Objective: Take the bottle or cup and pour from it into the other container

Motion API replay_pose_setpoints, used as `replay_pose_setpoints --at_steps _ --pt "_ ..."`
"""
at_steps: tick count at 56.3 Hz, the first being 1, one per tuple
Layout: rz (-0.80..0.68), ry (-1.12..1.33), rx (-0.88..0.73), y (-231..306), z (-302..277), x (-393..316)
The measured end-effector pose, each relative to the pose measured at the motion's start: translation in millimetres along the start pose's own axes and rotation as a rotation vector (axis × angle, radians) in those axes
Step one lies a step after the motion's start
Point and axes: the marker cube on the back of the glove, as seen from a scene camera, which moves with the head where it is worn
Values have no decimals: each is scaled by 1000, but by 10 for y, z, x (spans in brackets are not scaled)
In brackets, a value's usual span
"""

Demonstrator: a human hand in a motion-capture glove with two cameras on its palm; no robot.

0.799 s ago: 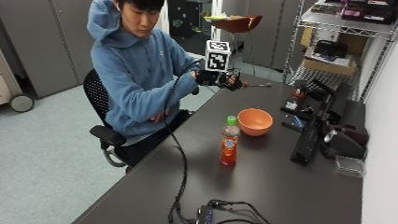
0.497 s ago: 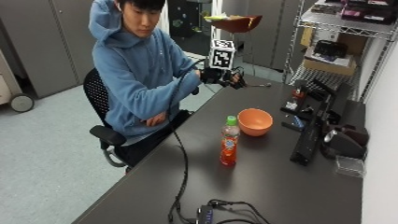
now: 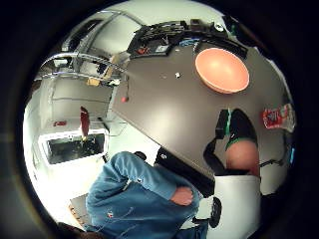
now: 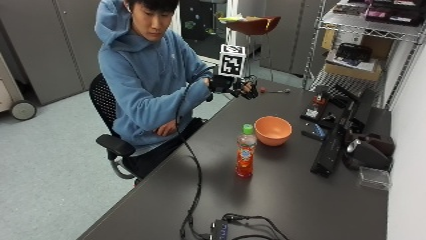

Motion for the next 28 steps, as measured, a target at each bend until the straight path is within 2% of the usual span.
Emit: replay_pose_setpoints --at_steps 12,28 --pt "-53 46 54 166 2 274" --pt "-8 92 187 513 -22 809"
